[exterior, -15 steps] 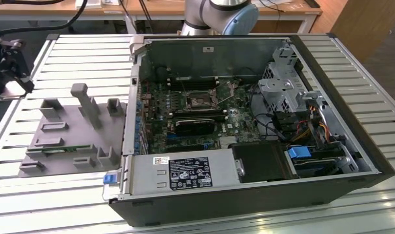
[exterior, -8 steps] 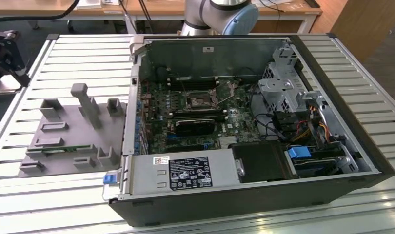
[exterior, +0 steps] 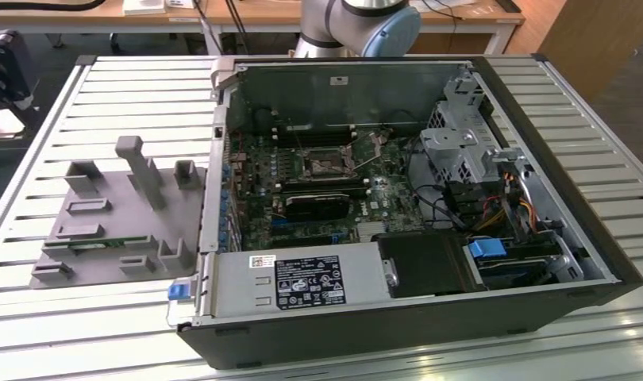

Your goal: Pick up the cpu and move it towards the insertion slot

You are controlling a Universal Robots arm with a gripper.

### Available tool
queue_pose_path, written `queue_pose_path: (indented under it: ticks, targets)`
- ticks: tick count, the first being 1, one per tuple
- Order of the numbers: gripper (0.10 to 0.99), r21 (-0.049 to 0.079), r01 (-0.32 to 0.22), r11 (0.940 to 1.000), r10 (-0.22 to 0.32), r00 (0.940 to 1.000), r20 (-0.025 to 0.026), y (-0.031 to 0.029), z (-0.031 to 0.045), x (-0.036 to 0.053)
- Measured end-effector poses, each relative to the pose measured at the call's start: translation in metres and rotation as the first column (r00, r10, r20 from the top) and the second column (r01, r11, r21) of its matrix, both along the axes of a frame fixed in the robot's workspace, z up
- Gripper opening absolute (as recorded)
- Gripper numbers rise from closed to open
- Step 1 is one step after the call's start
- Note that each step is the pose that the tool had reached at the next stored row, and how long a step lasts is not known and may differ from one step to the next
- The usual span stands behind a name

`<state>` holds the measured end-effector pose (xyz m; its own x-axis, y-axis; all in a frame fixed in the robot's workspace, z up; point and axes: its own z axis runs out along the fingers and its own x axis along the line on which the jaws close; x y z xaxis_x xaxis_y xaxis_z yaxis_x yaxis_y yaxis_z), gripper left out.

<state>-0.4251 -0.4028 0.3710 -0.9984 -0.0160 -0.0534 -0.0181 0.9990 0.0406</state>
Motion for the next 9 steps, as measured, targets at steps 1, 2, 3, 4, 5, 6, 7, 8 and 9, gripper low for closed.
queue_pose_path:
  ticks: [1,2,3,4,5,6,7,8,9]
  targets:
    - [0.541,0.0,0.0,1.0,0.0,1.0,0.0007,0.0,0.0024,0.0]
    - [0.541,0.0,0.0,1.0,0.0,1.0,0.0014,0.0001,0.0049,0.0]
    - [0.541,0.0,0.0,1.0,0.0,1.0,0.0021,0.0001,0.0072,0.0]
    - [0.541,0.0,0.0,1.0,0.0,1.0,0.0026,0.0001,0.0096,0.0]
    - [0.541,0.0,0.0,1.0,0.0,1.0,0.0034,0.0001,0.0118,0.0]
    - [0.541,0.0,0.0,1.0,0.0,1.0,0.0041,0.0002,0.014,0.0]
    - [0.541,0.0,0.0,1.0,0.0,1.0,0.0048,0.0002,0.0164,0.0]
    - [0.541,0.0,0.0,1.0,0.0,1.0,0.0055,0.0003,0.0184,0.0]
    - [0.541,0.0,0.0,1.0,0.0,1.0,0.0062,0.0003,0.0204,0.0]
